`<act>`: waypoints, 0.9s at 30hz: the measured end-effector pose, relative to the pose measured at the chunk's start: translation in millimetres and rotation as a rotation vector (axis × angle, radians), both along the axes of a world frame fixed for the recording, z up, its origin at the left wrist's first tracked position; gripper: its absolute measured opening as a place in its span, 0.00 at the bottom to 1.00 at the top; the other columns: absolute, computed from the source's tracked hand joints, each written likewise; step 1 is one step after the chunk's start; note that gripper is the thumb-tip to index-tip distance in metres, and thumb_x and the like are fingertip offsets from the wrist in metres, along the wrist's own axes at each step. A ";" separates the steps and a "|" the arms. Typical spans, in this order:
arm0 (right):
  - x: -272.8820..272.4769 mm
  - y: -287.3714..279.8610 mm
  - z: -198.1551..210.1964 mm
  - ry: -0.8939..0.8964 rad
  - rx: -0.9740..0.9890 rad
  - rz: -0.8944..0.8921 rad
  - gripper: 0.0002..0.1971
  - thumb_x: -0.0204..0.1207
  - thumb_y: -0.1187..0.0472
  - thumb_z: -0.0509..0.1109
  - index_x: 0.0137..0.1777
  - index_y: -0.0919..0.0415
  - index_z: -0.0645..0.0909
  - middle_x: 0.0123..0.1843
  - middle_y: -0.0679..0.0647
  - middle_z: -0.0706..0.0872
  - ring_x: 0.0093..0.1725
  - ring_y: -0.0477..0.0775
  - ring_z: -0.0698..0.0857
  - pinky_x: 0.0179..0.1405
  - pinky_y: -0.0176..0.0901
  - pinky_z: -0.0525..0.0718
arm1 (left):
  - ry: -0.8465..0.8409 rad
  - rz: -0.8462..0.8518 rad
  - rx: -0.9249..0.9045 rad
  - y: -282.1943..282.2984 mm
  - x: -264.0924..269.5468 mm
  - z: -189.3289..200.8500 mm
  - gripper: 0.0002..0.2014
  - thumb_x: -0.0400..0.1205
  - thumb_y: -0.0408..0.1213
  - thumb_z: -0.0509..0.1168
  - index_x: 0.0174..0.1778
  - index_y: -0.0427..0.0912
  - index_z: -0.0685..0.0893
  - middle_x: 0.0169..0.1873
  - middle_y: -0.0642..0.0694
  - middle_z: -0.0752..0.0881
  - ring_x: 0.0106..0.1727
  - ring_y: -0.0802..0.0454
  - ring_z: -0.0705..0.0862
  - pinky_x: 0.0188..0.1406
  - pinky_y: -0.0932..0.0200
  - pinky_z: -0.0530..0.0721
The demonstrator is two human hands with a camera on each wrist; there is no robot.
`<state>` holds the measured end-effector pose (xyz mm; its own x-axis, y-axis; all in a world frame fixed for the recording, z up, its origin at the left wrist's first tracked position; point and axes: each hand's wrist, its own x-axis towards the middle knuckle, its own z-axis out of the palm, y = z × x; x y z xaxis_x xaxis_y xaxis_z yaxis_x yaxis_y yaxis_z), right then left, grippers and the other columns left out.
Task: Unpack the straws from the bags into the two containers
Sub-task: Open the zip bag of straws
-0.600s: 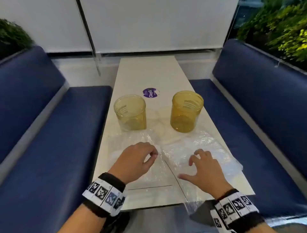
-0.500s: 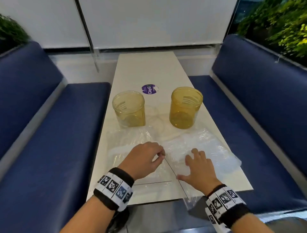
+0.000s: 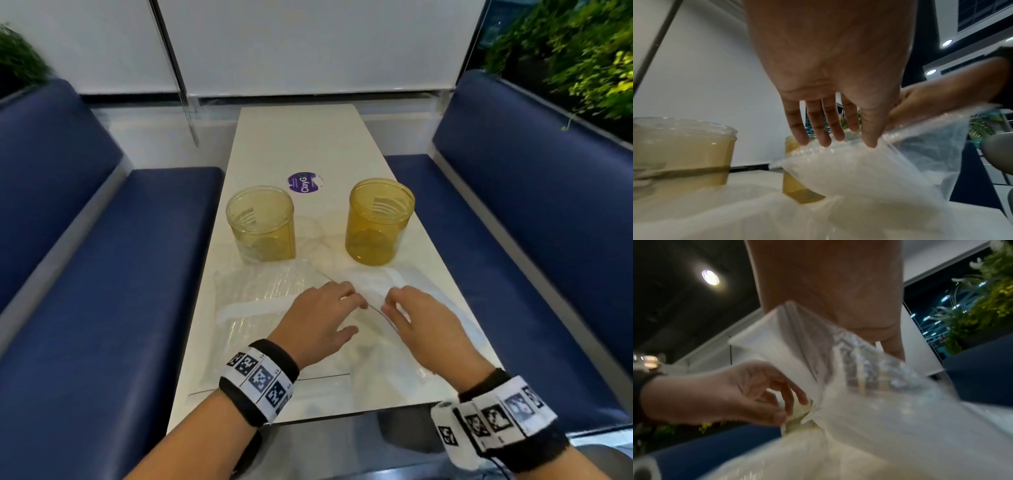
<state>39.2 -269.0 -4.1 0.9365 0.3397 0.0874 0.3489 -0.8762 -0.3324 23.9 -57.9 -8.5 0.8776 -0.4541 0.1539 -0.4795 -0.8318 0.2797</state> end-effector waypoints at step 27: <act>-3.0 32.2 64.2 -0.107 0.728 -0.065 0.16 0.82 0.48 0.68 0.35 0.55 0.81 0.27 0.46 0.78 0.28 0.43 0.73 0.29 0.36 0.73 | 0.271 0.372 -1.006 -27.3 -0.3 72.3 0.10 0.83 0.40 0.73 0.40 0.39 0.93 0.29 0.47 0.91 0.27 0.52 0.87 0.26 0.52 0.90</act>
